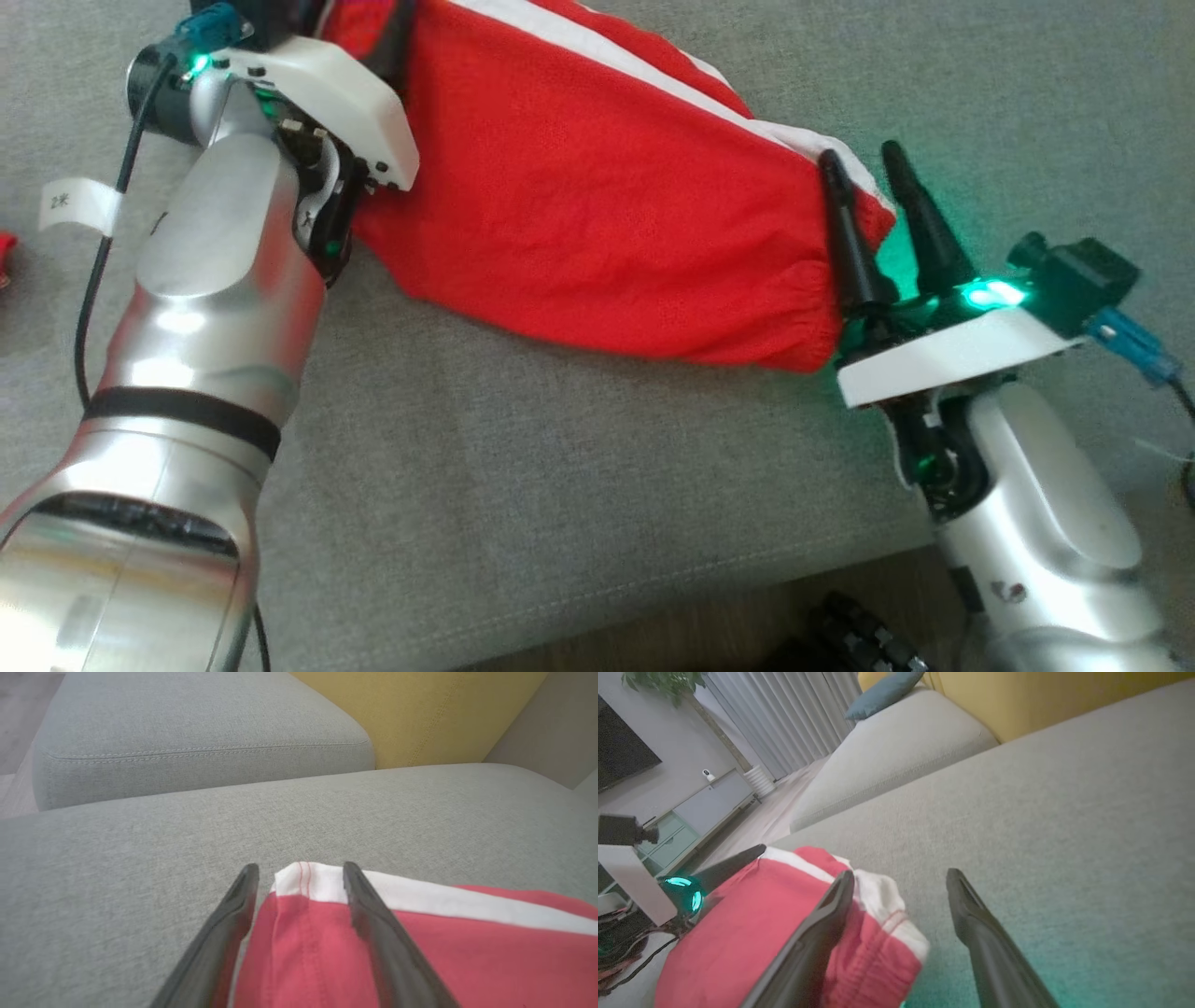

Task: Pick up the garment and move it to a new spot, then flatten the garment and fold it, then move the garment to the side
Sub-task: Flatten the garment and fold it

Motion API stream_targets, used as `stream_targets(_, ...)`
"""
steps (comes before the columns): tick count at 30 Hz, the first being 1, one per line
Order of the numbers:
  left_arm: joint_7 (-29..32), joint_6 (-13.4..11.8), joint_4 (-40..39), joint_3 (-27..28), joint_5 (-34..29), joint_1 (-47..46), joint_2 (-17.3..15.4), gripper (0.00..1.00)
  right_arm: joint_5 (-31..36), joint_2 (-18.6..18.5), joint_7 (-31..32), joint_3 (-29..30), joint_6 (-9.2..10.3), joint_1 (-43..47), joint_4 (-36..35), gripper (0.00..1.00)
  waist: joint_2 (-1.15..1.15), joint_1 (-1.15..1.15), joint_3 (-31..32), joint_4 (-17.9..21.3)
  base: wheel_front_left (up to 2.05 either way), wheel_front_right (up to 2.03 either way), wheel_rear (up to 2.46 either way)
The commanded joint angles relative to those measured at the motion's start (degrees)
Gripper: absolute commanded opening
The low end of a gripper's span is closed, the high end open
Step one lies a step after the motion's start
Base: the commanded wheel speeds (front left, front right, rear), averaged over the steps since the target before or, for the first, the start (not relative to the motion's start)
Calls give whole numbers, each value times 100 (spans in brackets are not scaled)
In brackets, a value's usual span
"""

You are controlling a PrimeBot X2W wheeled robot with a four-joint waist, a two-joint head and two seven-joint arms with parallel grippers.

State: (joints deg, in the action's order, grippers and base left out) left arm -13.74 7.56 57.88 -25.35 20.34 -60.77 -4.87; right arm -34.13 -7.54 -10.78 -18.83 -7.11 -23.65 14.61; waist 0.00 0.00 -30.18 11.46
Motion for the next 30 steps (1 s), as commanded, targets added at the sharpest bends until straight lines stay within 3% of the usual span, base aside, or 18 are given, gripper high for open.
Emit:
stream_targets(1, -56, -9, -93, 90, 22, -187, -131, 100, 24, -59, -80, -73, -37, 22, -205, 100, 0, 0, 24, -26, 0, 0, 0)
stream_targets(3, -97, -43, -51, 122, 33, -131, -117, 100, 152, -168, -194, 7, -37, 87, -326, 100, 0, 0, 85, -79, 0, 0, 0)
stream_targets(6, -120, -319, -413, 265, -18, 54, -114, 100, 559, -311, -305, 261, -37, 235, -571, 100, 0, 0, 173, -181, 0, 0, 0)
stream_targets(10, -124, -897, -1924, 665, -307, 942, -155, 100, 1371, -332, -359, 820, -37, 546, -1023, 100, 0, 0, 349, -402, 0, 0, 0)
stream_targets(16, -125, -1357, -3657, 1097, -673, 2296, -123, 100, 1802, -198, -152, 1288, -37, 907, -1387, 100, 0, 0, 603, -651, 0, 0, 0)
stream_targets(23, -125, -1557, -4855, 1434, -914, 3652, -50, 100, 2032, -117, 119, 1540, -37, 1284, -1636, 100, 0, 0, 844, -858, 0, 0, 0)
stream_targets(30, -125, -1615, -5136, 1505, -1027, 4295, 28, 100, 2104, -62, 283, 1594, -37, 1537, -1736, 100, 0, 0, 998, -918, 0, 0, 0)
